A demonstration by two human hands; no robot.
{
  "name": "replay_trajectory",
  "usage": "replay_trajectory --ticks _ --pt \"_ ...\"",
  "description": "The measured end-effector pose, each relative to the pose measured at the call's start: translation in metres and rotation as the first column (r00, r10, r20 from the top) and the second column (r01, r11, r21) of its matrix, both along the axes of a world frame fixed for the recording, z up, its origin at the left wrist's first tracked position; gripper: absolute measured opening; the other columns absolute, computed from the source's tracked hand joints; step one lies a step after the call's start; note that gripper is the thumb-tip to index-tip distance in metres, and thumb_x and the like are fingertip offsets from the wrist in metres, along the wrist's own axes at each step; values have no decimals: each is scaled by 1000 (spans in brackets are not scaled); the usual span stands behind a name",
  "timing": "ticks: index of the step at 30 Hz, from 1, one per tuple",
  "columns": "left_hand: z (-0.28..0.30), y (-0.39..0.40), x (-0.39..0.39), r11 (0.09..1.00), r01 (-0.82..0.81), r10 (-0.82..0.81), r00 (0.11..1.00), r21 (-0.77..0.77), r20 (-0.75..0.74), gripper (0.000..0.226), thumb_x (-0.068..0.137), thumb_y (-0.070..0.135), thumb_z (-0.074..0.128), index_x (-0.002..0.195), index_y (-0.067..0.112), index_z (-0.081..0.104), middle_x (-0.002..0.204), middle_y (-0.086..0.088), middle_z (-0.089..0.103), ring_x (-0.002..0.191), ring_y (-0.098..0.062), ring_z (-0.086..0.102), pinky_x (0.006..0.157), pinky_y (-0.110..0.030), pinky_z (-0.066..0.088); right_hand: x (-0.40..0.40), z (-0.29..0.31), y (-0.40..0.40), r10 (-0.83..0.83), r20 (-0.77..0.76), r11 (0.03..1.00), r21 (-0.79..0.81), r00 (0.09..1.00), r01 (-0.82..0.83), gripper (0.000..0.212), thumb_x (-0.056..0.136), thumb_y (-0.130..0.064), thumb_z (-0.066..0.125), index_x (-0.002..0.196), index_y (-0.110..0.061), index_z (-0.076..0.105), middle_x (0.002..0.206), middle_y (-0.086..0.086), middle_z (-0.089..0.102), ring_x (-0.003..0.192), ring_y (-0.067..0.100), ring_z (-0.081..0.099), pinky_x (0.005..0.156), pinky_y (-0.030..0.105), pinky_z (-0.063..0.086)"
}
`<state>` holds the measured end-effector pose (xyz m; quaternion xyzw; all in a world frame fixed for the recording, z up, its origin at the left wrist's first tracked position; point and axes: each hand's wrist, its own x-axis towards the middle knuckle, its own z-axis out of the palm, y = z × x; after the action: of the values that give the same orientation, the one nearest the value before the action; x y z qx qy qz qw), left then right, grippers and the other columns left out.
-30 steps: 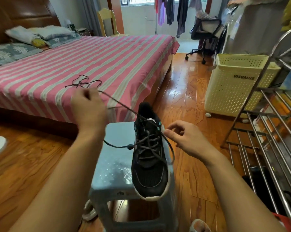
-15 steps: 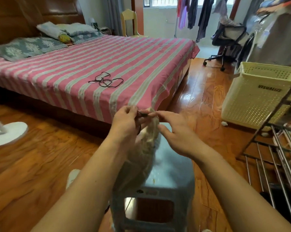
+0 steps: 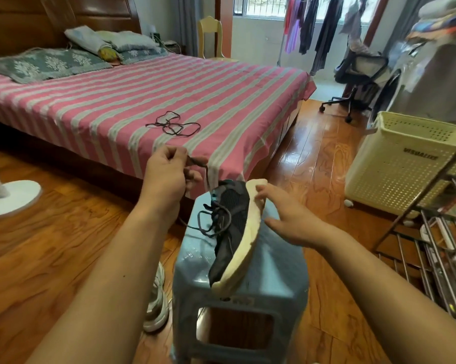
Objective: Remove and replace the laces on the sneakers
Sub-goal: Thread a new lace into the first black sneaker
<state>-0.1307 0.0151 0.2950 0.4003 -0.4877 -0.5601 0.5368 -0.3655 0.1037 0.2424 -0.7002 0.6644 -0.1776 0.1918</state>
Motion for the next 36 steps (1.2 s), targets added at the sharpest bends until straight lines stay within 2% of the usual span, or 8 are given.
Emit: replay_trajectory --ticks 6,11,15,21,24,27,31,36 --pt "45 19 -23 990 140 -134 964 8 -229 14 111 20 40 106 14 51 95 -10 77 66 -18 63 56 -26 43 -39 14 26 -257 79 960 137 963 245 44 97 0 41 128 -23 62 149 3 51 139 20 44 114 35 34" --pt "84 22 -53 947 322 -317 940 -21 127 16 111 22 42 112 10 53 99 -6 79 70 -19 71 62 -30 53 -13 42 35 -275 489 961 107 828 255 33 108 -35 39 136 -28 56 118 -20 58 117 4 54 89 16 40" --pt "96 19 -72 935 353 -350 896 40 275 15 110 20 43 111 10 54 98 -12 78 70 -20 73 60 -29 56 -21 29 39 -308 529 950 119 791 290 71 96 -74 17 130 -28 60 129 -8 62 125 12 54 107 34 36" --pt "110 -31 -54 998 -50 58 956 35 -287 20 110 15 39 120 1 48 104 -21 67 62 -22 73 60 -30 59 -37 30 37 -175 329 985 57 928 165 23 103 -30 54 115 -23 72 105 -10 70 100 4 65 84 25 48" --pt "78 -25 -49 999 -24 19 991 36 133 28 110 18 41 126 -4 48 106 -15 70 45 -14 64 45 -24 51 -38 36 32 -215 429 968 -24 877 249 23 102 -26 57 109 -17 77 108 -7 74 101 1 66 88 26 51" --pt "23 19 -60 987 142 -160 792 77 590 28 108 15 45 131 2 54 95 -1 65 47 -13 58 38 -20 42 -37 61 29 -278 457 954 27 845 300 40 105 -43 46 101 -19 78 105 -11 74 102 2 64 86 24 46" --pt "-37 83 -83 934 347 -319 703 85 635 61 92 29 73 145 23 43 113 14 53 93 -11 60 73 -24 49 -34 75 21 -300 593 951 126 747 282 39 107 -32 45 86 -6 66 79 8 67 79 21 69 92 50 56" --pt "-75 97 -98 936 350 -251 632 18 733 87 73 43 88 142 42 34 128 12 64 115 -15 64 98 -44 54 -24 98 14 -236 900 939 114 368 325 33 109 -25 40 82 -11 52 64 4 46 59 18 54 87 53 59"
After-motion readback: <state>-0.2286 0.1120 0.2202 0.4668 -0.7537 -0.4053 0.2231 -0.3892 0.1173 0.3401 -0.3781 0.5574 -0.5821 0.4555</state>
